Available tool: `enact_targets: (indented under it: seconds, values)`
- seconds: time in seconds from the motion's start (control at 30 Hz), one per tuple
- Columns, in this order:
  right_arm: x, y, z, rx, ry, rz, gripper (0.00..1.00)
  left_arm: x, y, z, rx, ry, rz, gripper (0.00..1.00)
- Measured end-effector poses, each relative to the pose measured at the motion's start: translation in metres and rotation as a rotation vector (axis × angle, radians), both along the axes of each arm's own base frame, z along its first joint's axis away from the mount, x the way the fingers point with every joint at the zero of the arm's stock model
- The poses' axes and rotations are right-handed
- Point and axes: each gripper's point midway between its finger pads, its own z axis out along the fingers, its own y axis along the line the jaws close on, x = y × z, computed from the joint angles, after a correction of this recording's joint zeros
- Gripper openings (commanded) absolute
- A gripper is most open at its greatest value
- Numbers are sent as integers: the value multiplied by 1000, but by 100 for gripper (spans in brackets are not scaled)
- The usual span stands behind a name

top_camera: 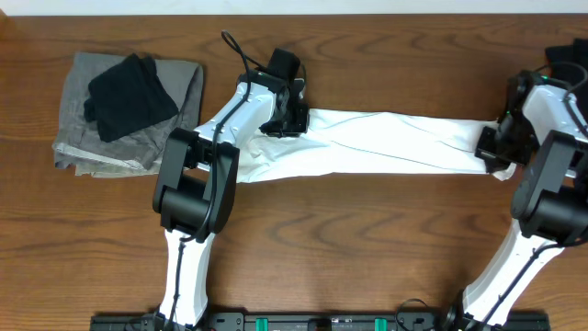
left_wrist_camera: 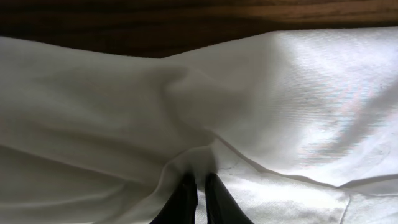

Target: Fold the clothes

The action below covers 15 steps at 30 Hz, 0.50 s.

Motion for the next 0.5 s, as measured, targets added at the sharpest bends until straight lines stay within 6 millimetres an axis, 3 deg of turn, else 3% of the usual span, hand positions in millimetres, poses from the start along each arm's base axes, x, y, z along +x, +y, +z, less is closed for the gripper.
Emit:
enact_targets:
  seconds: [0.23, 0.4, 0.5]
  values:
    - [32, -13, 37, 28, -126, 34, 15, 0, 0, 0, 0, 0, 0, 10]
    - [33, -27, 49, 28, -160, 39, 21, 0, 0, 0, 0, 0, 0, 10]
    - [36, -36, 48, 23, -187, 43, 13, 0, 0, 0, 0, 0, 0, 10]
